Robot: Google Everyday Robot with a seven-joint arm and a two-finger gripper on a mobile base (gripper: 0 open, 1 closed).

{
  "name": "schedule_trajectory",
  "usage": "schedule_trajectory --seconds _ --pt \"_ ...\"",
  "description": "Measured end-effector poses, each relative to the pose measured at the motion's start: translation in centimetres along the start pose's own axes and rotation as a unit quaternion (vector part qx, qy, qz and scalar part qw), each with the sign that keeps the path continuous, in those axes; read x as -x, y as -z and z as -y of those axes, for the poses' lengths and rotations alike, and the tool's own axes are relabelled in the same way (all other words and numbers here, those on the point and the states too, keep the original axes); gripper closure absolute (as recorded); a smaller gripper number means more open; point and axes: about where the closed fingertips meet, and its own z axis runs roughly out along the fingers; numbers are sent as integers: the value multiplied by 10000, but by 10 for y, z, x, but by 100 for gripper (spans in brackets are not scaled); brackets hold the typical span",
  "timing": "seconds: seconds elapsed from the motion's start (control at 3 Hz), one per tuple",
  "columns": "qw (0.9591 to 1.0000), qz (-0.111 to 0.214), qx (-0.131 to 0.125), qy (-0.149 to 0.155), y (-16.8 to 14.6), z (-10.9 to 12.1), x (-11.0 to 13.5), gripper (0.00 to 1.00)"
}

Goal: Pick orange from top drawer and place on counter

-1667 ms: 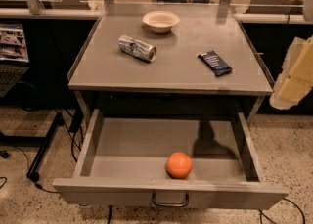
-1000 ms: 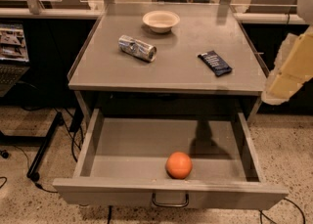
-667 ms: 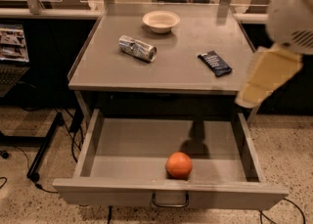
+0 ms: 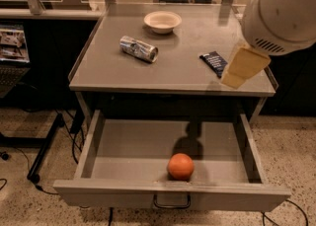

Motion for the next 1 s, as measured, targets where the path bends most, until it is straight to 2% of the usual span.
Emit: schedule_trajectory --seconds 0.33,0.67,1.0 --pt "10000 0 0 0 0 0 0 0" --pt "9993 284 142 -213 5 1 2 0" --pt "9950 686 216 -691 2 20 -29 0"
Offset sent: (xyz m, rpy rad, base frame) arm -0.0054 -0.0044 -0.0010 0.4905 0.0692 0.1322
